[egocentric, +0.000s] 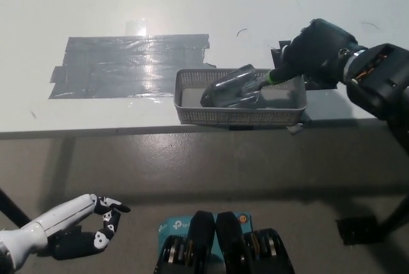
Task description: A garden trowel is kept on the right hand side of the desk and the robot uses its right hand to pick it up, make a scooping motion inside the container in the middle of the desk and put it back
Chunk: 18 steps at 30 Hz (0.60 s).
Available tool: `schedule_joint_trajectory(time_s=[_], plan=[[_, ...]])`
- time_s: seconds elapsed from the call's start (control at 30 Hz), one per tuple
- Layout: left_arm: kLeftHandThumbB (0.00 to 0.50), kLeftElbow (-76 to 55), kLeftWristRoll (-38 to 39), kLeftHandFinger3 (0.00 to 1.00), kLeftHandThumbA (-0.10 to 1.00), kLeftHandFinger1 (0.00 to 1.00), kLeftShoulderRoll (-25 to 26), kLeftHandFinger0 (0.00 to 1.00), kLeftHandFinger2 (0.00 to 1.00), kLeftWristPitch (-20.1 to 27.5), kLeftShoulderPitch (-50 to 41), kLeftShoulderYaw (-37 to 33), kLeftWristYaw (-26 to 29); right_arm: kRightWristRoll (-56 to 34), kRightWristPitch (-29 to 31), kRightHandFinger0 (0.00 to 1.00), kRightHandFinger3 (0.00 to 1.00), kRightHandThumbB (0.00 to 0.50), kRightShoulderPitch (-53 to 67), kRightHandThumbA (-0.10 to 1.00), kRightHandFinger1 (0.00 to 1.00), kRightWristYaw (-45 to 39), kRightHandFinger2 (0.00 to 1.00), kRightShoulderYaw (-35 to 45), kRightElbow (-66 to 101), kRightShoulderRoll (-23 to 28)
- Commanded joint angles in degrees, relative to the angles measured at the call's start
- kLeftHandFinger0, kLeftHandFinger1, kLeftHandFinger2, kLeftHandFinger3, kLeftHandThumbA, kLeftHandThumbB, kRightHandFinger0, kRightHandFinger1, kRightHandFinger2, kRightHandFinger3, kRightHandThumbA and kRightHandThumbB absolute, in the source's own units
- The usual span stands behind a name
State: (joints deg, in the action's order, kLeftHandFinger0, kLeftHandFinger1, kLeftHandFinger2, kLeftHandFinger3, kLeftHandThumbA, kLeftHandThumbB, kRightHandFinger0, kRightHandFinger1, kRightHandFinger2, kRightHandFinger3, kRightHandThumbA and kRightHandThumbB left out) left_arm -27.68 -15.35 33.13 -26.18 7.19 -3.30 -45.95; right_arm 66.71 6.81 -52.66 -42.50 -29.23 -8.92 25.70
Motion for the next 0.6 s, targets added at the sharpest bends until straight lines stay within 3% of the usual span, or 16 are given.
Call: schedule_joint_trajectory(time_s=[0.0, 0.03, 0.1, 0.13, 0.2, 0.23, 0.27, 0.3, 0.33, 0.37, 0.4, 0.43, 0.47, 0.5, 0.53, 0.57], plan=[[0.148, -1.3, -2.5, 1.00, 1.00, 0.88, -0.2, 1.00, 0.85, -0.7, 1.2, 0.8, -2.9, 1.5, -8.5, 0.00, 0.72, 0.000, 0.6, -0.03, 0.08, -2.7, 0.41, 1.8, 0.2, -3.1], [0.147, -1.3, -2.8, 1.00, 1.00, 0.88, -0.5, 1.00, 0.85, -0.7, 1.1, 1.1, -3.3, 1.4, -9.2, 0.00, 0.74, 0.000, 0.8, -0.04, 0.08, -2.7, 0.41, 1.8, -0.4, -3.6], [0.129, -1.1, -2.7, 1.00, 1.00, 0.88, -0.7, 1.00, 0.86, -0.7, 1.1, 1.2, -3.4, 0.4, -12.2, 0.00, 0.54, 0.000, 2.3, -0.10, 0.01, -1.7, 0.33, 3.1, -2.2, -6.0], [0.130, -1.1, -2.8, 1.00, 1.00, 0.88, -0.8, 1.00, 0.86, -0.7, 1.1, 1.4, -3.6, 0.4, -12.8, 0.00, 0.51, 0.000, 2.4, -0.10, 0.04, -1.7, 0.41, 3.3, -2.4, -6.3], [0.129, -1.1, -3.1, 1.00, 1.00, 0.88, -1.3, 1.00, 0.86, -0.7, 0.9, 1.6, -3.9, -0.4, -14.8, 0.00, 0.42, 0.000, 3.2, -0.10, 0.04, -1.0, 0.45, 4.7, -3.7, -7.5], [0.144, -1.0, -3.3, 1.00, 1.00, 0.87, -1.3, 1.00, 0.86, -0.7, 0.9, 1.6, -4.1, -1.3, -15.9, 0.00, 0.25, 0.000, 3.7, -0.10, 0.03, 0.1, 0.46, 5.9, -4.6, -8.2], [0.149, -0.9, -3.6, 1.00, 1.00, 0.87, -1.8, 1.00, 0.86, -0.7, 0.8, 2.2, -4.6, -1.8, -17.1, 0.00, 0.20, 0.000, 3.9, -0.10, 0.04, 0.1, 0.47, 6.8, -5.2, -8.7], [0.152, -0.9, -4.1, 1.00, 1.00, 0.87, -1.9, 1.00, 0.86, -0.7, 0.8, 2.2, -5.1, -3.5, -18.1, 0.00, 0.31, 0.000, 4.3, -0.10, 0.13, 0.1, 0.57, 8.2, -5.7, -9.0], [0.154, -1.0, -4.4, 1.00, 1.00, 0.87, -2.0, 1.00, 0.86, -0.7, 0.8, 2.4, -5.4, -4.0, -18.7, 0.00, 0.33, 0.000, 4.5, -0.10, 0.20, 0.2, 0.61, 8.9, -6.0, -9.3], [0.146, -1.2, -4.6, 1.00, 1.00, 0.86, -2.1, 1.00, 0.85, -0.7, 0.6, 2.3, -5.3, -5.3, -19.4, 0.32, 0.67, 0.000, 5.1, -0.10, 0.62, 0.2, 1.00, 10.1, -6.5, -9.5], [0.149, -1.4, -4.5, 1.00, 1.00, 0.86, -2.1, 1.00, 0.85, -0.7, 0.2, 2.3, -5.2, -7.2, -19.4, 0.62, 0.76, 0.000, 6.0, -0.10, 0.78, 0.2, 0.99, 11.3, -6.6, -9.5], [0.140, -1.3, -4.4, 1.00, 1.00, 0.86, -2.3, 1.00, 0.85, -0.7, 0.1, 2.4, -5.3, -8.3, -19.6, 0.58, 0.72, 0.000, 6.4, -0.10, 0.72, 0.3, 0.85, 12.2, -6.8, -9.6], [0.155, -1.2, -4.4, 1.00, 1.00, 0.86, -2.7, 1.00, 0.85, -0.7, 0.0, 2.9, -5.6, -11.7, -20.0, 0.25, 0.41, 0.018, 7.7, -0.10, 0.36, 1.4, 0.43, 15.1, -7.4, -9.8], [0.159, -1.2, -4.5, 1.00, 1.00, 0.86, -3.0, 1.00, 0.85, -0.7, -0.3, 3.2, -5.8, -12.8, -20.0, 0.01, 0.43, 0.002, 8.1, -0.10, 0.17, 1.7, 0.38, 15.9, -7.6, -10.0], [0.156, -1.1, -4.3, 1.00, 1.00, 0.85, -3.2, 1.00, 0.85, -0.7, -0.4, 3.4, -5.6, -14.6, -19.4, 0.00, 0.21, 0.016, 8.7, -0.10, 0.18, 2.5, 0.42, 17.3, -8.1, -10.0], [0.160, -1.1, -4.9, 1.00, 1.00, 0.85, -3.3, 1.00, 0.85, -0.7, -0.5, 3.4, -5.9, -17.5, -18.2, 0.00, 0.06, 0.054, 9.4, -0.10, 0.23, 3.5, 0.53, 19.1, -8.7, -10.1]])
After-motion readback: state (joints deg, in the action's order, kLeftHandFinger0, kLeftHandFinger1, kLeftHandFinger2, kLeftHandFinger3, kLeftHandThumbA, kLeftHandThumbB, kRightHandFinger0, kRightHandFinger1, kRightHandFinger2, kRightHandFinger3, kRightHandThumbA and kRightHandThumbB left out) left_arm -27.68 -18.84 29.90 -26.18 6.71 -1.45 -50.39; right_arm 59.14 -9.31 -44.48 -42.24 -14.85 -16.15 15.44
